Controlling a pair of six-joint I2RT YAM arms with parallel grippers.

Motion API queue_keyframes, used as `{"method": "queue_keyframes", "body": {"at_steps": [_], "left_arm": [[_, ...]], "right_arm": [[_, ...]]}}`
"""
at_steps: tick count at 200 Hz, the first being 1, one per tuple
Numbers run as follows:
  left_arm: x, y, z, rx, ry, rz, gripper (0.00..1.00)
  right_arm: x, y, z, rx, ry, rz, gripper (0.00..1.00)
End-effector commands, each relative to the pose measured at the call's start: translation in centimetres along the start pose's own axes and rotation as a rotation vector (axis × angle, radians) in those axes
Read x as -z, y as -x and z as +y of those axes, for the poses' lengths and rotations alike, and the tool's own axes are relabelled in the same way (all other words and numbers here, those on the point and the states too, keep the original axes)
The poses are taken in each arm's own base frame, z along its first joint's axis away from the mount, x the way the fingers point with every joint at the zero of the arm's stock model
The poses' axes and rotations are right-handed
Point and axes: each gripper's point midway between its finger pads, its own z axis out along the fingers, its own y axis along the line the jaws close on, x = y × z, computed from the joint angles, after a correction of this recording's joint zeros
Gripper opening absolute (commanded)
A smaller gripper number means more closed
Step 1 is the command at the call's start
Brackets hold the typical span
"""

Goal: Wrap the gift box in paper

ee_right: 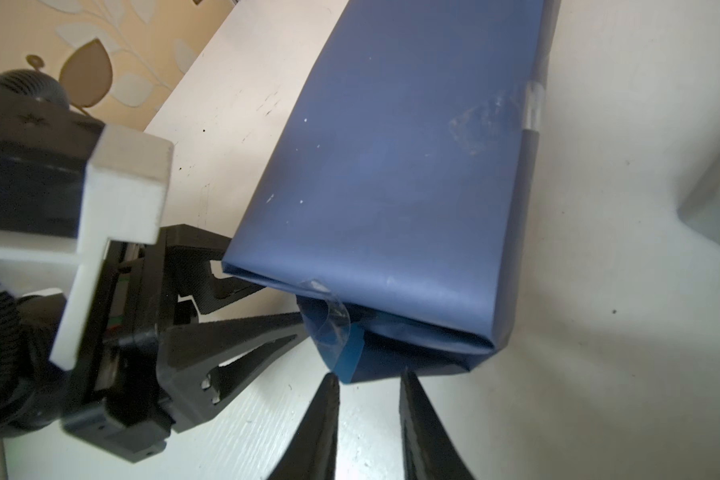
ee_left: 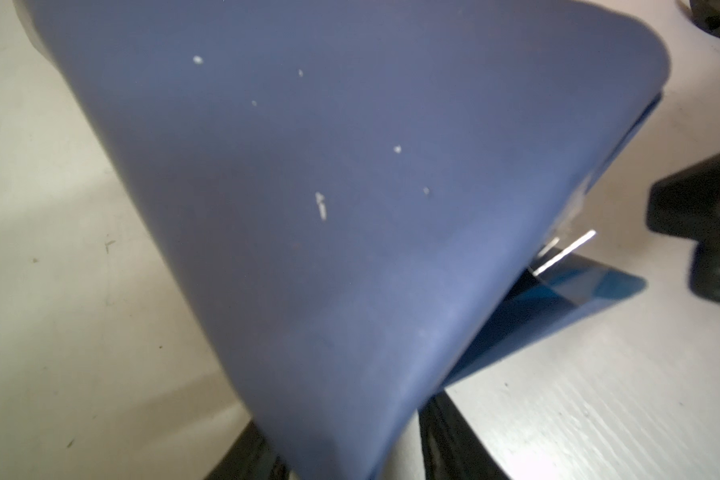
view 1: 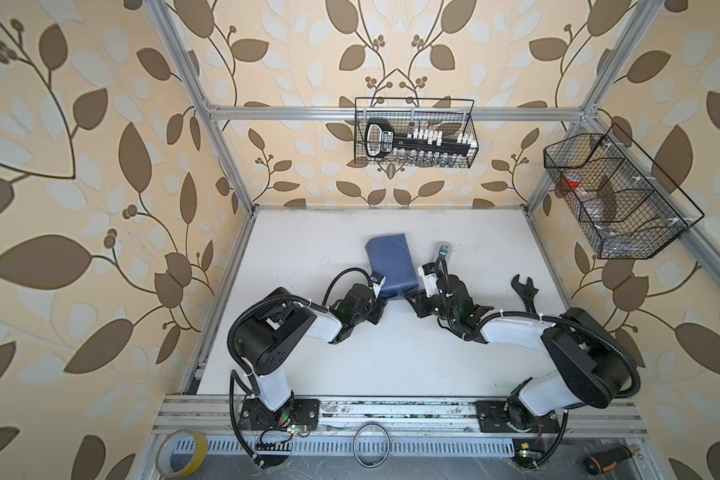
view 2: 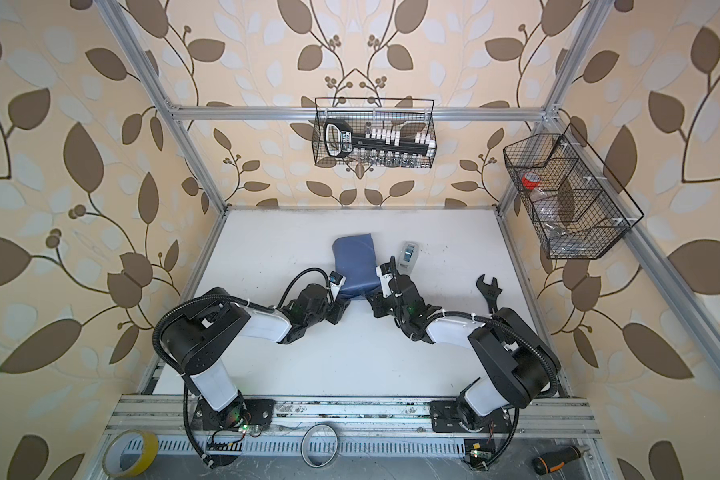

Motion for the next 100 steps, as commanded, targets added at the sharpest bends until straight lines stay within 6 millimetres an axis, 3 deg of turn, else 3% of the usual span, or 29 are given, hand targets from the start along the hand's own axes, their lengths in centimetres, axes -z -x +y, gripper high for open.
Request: {"method": "queue_keyframes", "body": {"at_steps": [1, 50, 100], "left_arm": [[-0.2, 2.1, -0.1, 0.022, -0.008, -0.047, 0.48], [-0.2, 2.1, -0.1, 0.02, -0.008, -0.047, 0.48], [-0.3, 2.0, 0.0, 0.018, -0.008, -0.044, 0.48]], "right_arm": [[0.4, -0.9, -0.1, 0.026, 0.003, 0.008, 0.27], [-0.4, -2.6, -0.4, -0.004, 0.02, 0.028, 0.19], [-2.5, -2.0, -0.7, -0.044, 0.02, 0.012, 0.15]]}}
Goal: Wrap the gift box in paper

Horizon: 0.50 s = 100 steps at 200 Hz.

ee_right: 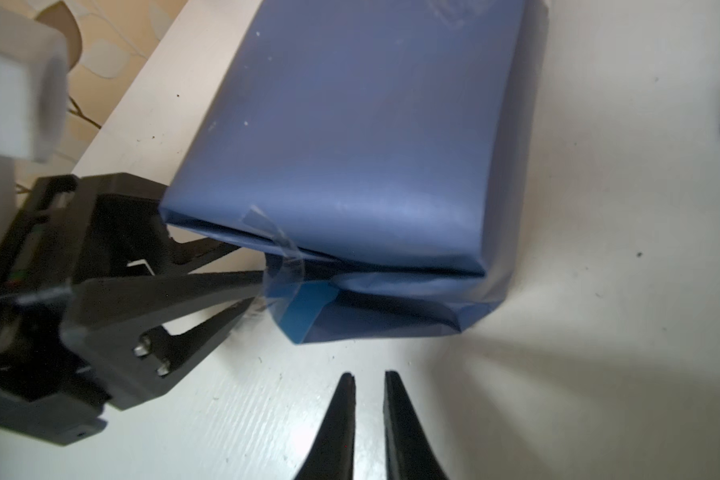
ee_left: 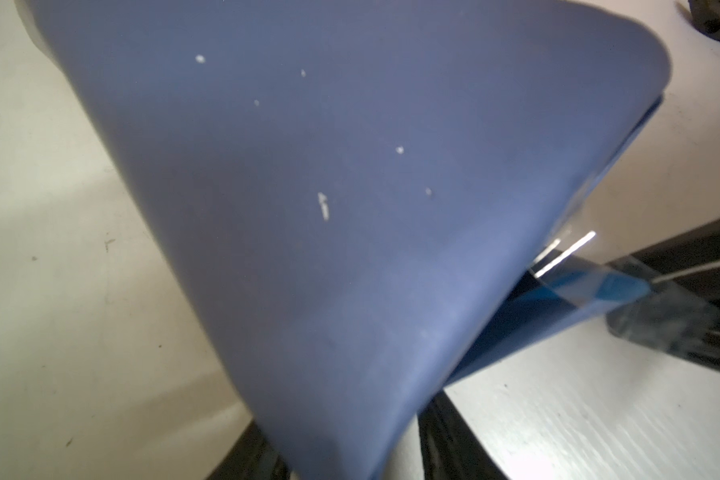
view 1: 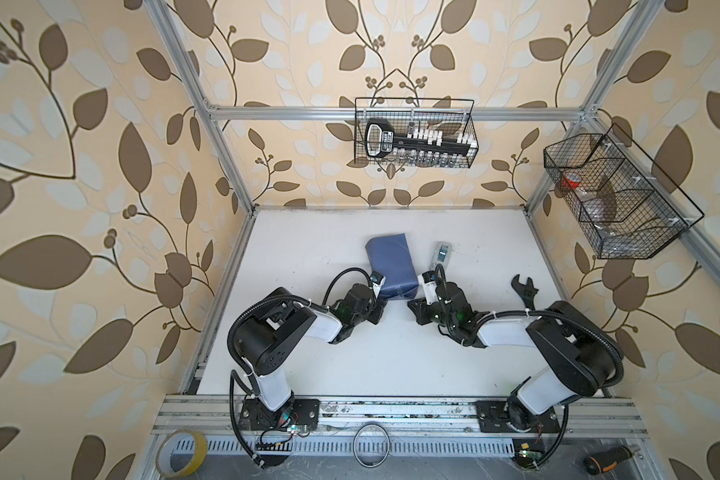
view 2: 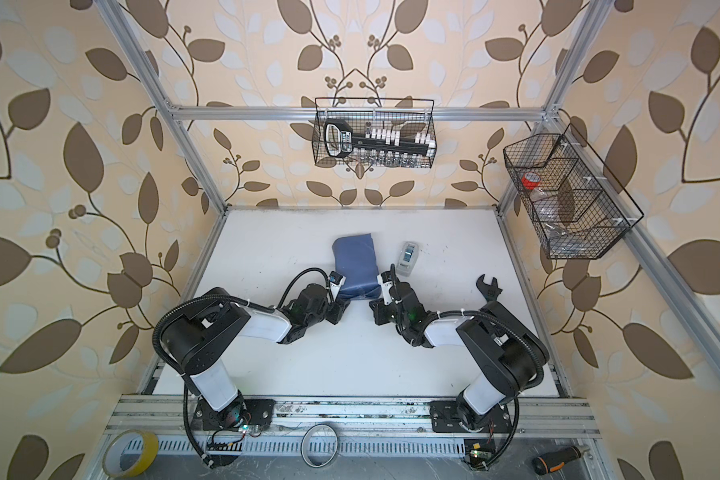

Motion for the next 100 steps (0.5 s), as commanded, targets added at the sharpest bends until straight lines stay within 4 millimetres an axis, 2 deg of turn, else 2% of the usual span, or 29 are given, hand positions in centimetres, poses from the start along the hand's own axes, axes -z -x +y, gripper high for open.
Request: {"method": "queue_keyframes", "body": {"at_steps": [1, 58, 100], "left_arm": [[-0.3, 1.9, -0.1, 0.012, -0.008, -0.044, 0.48], [-0.3, 1.8, 0.0, 0.01, -0.006, -0.04, 0.48], [-0.3, 1.9, -0.1, 0.009, -0.011, -0.043, 0.48]], "right_arm": [[-1.0, 1.4, 0.7, -0.018, 0.028, -0.041, 0.15], [-2.2, 2.8, 0.6, -0.058, 0.044, -0.063, 0.15], [-2.6, 2.9, 0.3, -0.078, 0.045, -0.061, 0.15]]}}
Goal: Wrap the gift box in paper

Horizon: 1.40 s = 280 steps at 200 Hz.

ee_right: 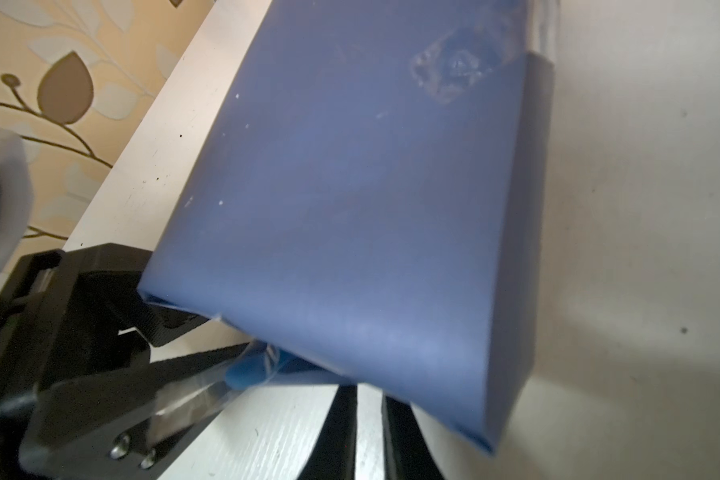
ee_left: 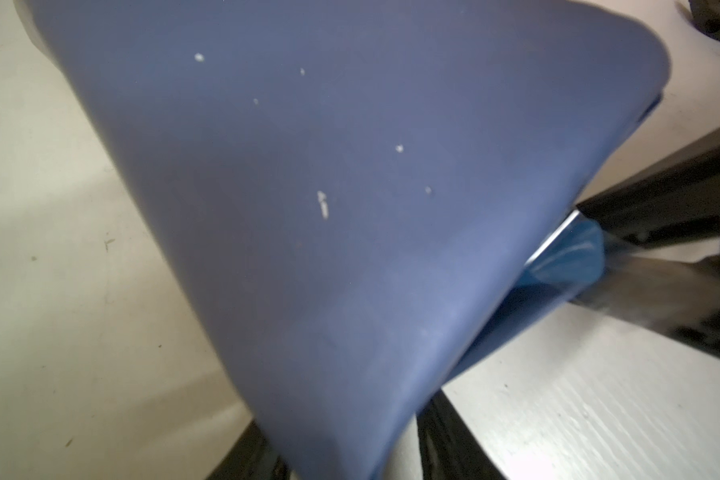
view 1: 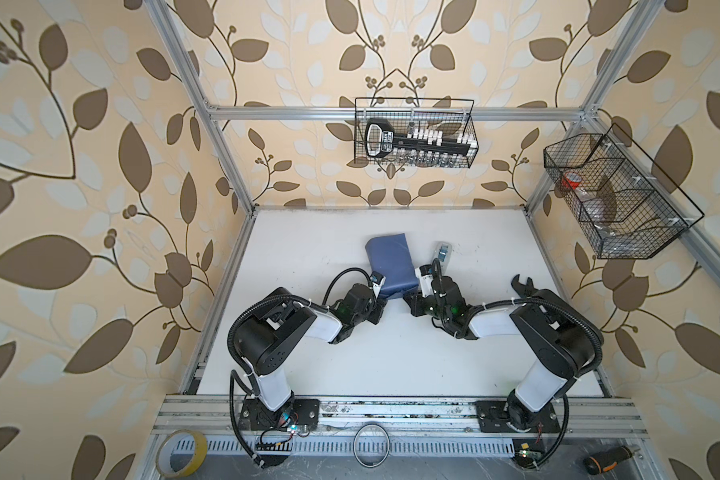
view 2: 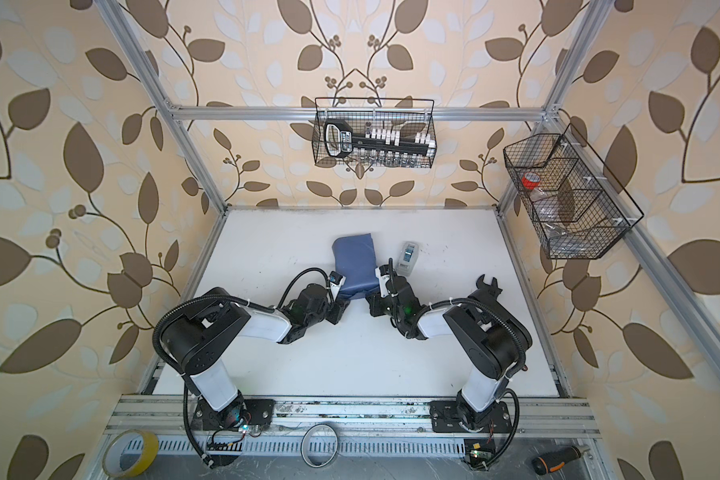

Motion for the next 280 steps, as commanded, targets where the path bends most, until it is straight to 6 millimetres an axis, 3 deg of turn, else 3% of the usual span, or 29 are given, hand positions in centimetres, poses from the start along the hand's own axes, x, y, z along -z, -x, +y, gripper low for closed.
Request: {"method": "queue_keyframes", "body": {"at_steps": [1, 58, 149, 280], "left_arm": [[-0.3, 1.9, -0.1, 0.009, -0.012, -0.043, 0.48], [-0.3, 2.1, -0.2, 0.011, -0.014, -0.042, 0.54], [-0.8, 2.3, 0.1, 0.028, 0.005, -0.044, 0.79], [-1.9, 2.6, 1.0, 0.049, 0.056, -0.056, 0.66]], "right_arm": [[-0.6, 0.7, 0.4, -0.015, 0.023, -0.015, 0.15], [-0.6, 1.1, 0.3, -0.031, 0.03, -0.021, 0.15], [-0.9, 1.6, 0.4, -0.041, 0.036, -0.031, 0.15], [-0.4, 1.6, 0.3, -0.037, 0.042, -0.033, 0.14]]}}
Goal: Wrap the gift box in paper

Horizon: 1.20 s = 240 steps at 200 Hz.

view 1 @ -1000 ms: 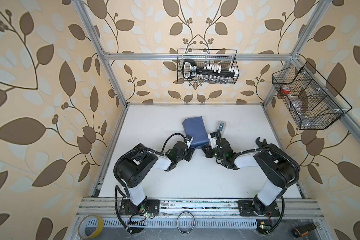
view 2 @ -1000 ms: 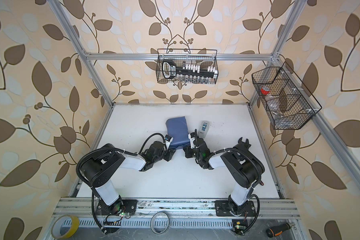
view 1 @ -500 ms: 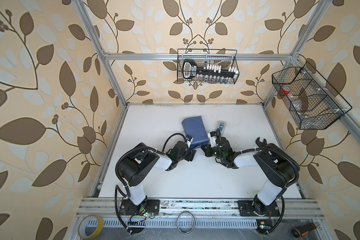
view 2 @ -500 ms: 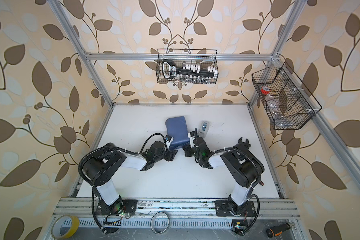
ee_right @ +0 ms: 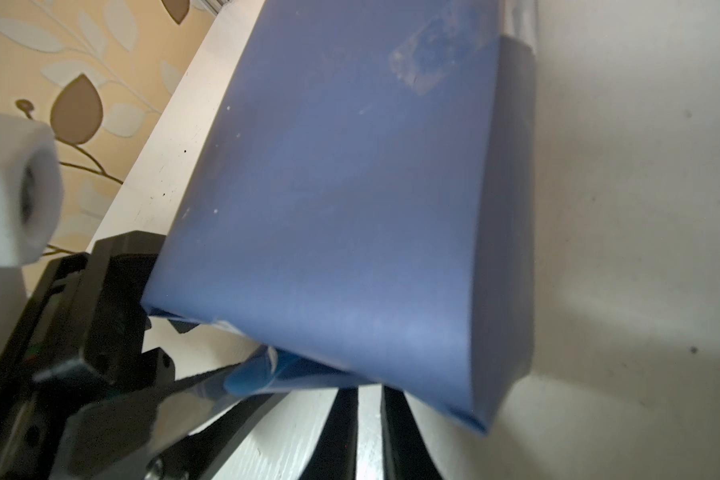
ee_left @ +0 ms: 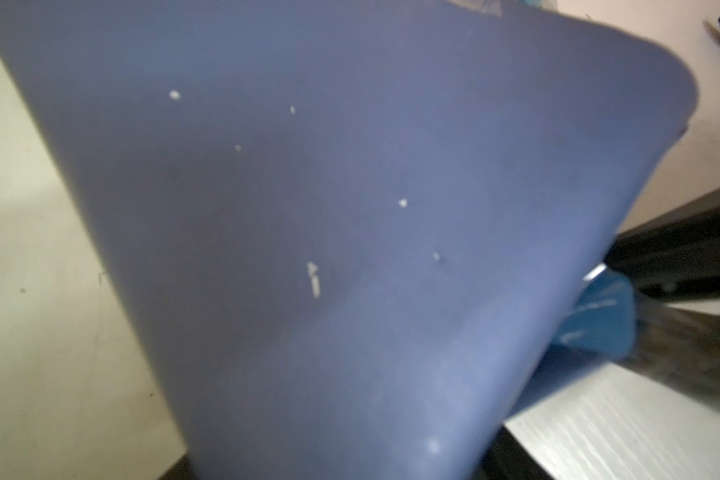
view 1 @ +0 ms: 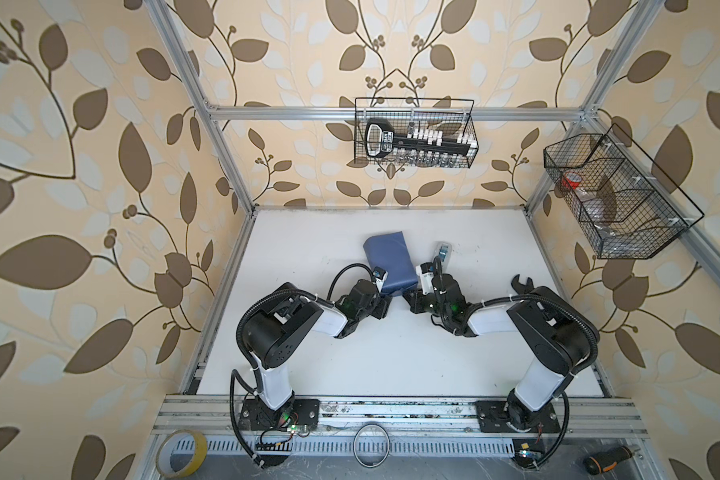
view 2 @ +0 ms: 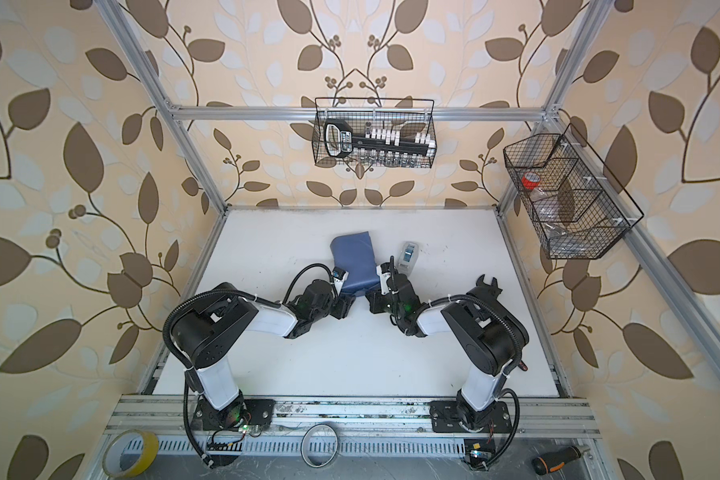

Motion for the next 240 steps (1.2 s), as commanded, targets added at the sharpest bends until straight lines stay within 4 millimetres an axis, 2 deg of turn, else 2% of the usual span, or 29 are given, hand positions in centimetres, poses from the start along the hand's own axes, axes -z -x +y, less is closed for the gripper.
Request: {"method": "queue_keyframes", "body": {"at_steps": [1, 65, 134, 178, 240], "left_arm": [[-0.2, 1.8, 0.6, 0.024, 0.026, -0.052, 0.66], [-0.3, 2.0, 0.7, 0.029, 0.032, -0.059, 0.61], [-0.3, 2.0, 0.6, 0.028, 0.031, -0.057, 0.6], [-0.3, 2.1, 0.6, 0.028, 0.03, -0.059, 0.58], [-0.2, 2.1, 0.8, 0.022, 0.037, -0.059, 0.57]], "right_arm": [[0.1, 1.1, 0.6, 0.006, 0.029, -0.029, 0.14], [1.7, 1.2, 0.9, 0.017, 0.049, -0.046, 0.16], [4.1, 3.9, 3.4, 0.058, 0.099, -0.108, 0.23], [3.2, 4.7, 5.3, 0.102, 0.109, -0.088, 0.21], [1.1, 4.0, 5.2, 0.129, 0.09, -0.03, 0.17]]}}
